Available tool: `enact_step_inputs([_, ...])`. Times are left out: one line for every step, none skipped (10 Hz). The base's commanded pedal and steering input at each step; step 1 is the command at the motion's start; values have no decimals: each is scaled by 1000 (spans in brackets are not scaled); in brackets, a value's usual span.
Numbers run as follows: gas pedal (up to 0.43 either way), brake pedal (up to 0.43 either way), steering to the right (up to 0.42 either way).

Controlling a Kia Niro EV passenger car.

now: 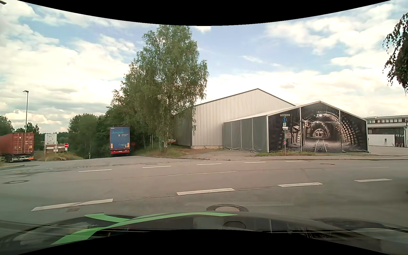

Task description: Follow the waypoints while adhering to traffic rules and regulations

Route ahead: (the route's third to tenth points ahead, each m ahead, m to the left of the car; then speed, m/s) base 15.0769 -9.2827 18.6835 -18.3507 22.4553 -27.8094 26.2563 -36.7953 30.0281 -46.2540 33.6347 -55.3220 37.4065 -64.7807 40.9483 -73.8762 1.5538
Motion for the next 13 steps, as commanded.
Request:
enact_step_inputs([130,0,56])
enact_step_inputs([130,0,56])
enact_step_inputs([118,0,56])
enact_step_inputs([0,0,58])
enact_step_inputs([0,0,59])
enact_step_inputs([0,0,59])
enact_step_inputs([0,0,59])
enact_step_inputs([0,0,59])
enact_step_inputs([0,0,61])
enact_step_inputs([0,0,68])
enact_step_inputs([39,0,84])
enact_step_inputs([47,0,104])
enact_step_inputs([59,0,129])
